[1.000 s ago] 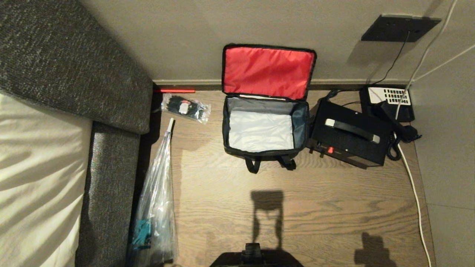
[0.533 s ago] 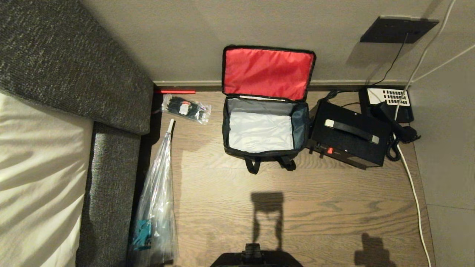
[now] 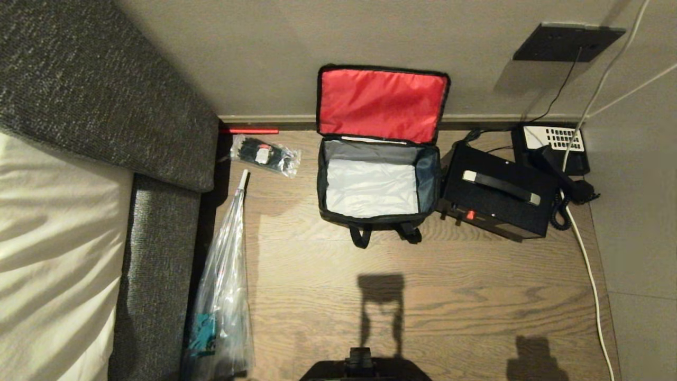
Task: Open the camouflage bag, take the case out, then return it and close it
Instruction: Grip the handle again
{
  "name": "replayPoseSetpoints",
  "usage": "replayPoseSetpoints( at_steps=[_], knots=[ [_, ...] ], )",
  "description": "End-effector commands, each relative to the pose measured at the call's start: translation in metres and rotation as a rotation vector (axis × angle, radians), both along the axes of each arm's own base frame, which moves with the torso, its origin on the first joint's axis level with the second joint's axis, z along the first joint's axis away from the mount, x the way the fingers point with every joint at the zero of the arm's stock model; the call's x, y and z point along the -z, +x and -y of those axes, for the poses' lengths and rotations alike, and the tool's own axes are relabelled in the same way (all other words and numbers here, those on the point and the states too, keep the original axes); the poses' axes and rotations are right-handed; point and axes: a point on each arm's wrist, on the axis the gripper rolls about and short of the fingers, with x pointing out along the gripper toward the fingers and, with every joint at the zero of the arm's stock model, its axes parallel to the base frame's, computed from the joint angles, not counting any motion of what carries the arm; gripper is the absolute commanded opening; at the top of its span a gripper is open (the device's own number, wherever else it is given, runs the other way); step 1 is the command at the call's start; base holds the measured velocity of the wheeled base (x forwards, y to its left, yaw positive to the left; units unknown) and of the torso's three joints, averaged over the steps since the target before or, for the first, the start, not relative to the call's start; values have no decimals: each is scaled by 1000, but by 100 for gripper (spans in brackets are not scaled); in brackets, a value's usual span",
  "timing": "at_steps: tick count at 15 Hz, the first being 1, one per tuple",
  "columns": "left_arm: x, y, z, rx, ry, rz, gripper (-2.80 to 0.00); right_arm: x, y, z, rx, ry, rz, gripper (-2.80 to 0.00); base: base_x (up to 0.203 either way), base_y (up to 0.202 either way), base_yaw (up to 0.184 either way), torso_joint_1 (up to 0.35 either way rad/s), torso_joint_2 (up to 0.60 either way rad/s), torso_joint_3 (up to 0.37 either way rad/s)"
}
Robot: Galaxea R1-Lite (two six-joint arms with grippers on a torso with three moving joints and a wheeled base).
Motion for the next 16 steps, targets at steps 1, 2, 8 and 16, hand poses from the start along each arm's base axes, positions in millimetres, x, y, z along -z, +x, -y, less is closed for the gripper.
replayPoseSetpoints(
  at_steps=[1, 2, 8, 16],
  knots=[
    [11, 3, 0, 0, 0, -40, -280, -15, -19, -1, -41, 12, -40, -280, 0, 0, 0, 0, 0, 0],
    [11, 3, 0, 0, 0, -40, -280, -19, -29, -2, -87, 21, -81, -280, 0, 0, 0, 0, 0, 0],
    [11, 3, 0, 2, 0, -40, -280, -100, 64, -3, -143, 48, -452, -280, 0, 0, 0, 0, 0, 0],
    [11, 3, 0, 1, 0, -40, -280, -73, 409, 21, -217, -324, -541, -280, 0, 0, 0, 0, 0, 0]
  ],
)
